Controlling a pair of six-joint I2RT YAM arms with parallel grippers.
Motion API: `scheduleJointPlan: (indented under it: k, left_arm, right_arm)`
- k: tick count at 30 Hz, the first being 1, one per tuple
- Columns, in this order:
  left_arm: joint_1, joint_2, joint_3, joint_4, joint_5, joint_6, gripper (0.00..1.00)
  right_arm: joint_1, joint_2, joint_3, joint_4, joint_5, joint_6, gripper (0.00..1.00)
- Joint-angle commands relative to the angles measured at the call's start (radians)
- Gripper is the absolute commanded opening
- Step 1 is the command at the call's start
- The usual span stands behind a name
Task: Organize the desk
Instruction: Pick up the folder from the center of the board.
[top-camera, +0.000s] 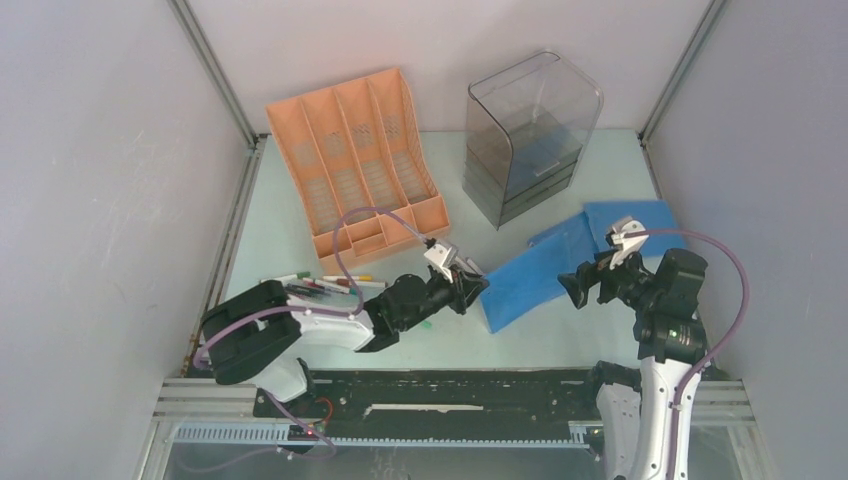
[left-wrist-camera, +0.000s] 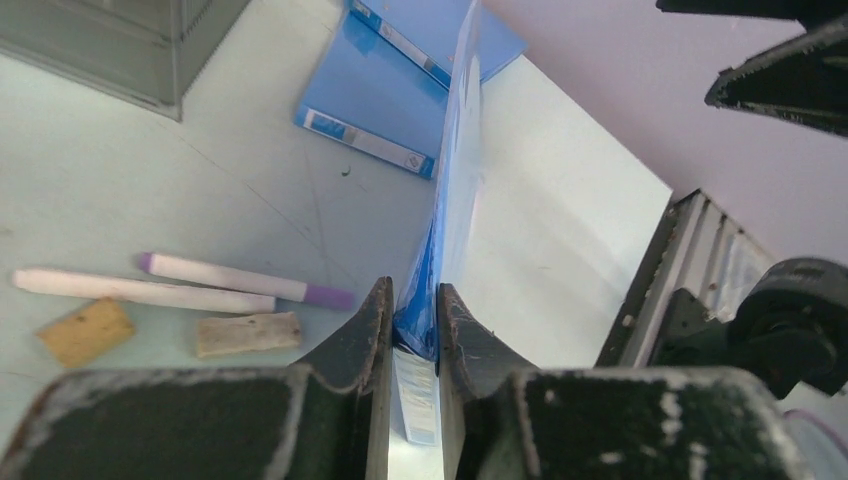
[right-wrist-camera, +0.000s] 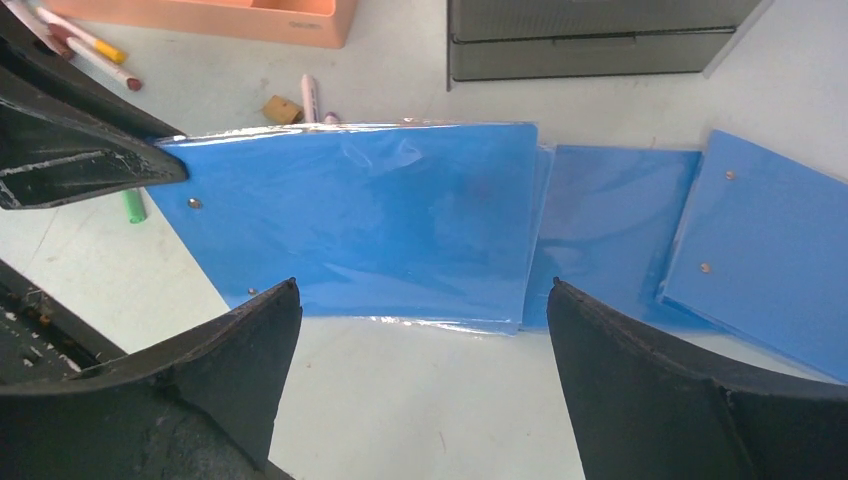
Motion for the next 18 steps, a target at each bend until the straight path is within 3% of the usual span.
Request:
scheduleJointPlan:
  k: [1, 10, 18]
  left_arm:
    - [-0.002, -0.109, -0.046, 0.039, 0.027, 0.249, 0.00]
    - [-0.002, -0.294, -0.080, -0.208, 0.113, 0.541, 0.00]
    - [-0.002, -0.327, -0.028, -0.390, 0.268, 0.630, 0.00]
  right_arm:
    - [0.021, 0.008, 0.032, -0.011, -0.061, -0.030, 1.00]
    - [0.046, 0.007, 0.056, -0.104, -0.227, -0.142, 1.00]
    - [0.118, 0.075, 0.132, -0.201, -0.274, -0.294, 1.00]
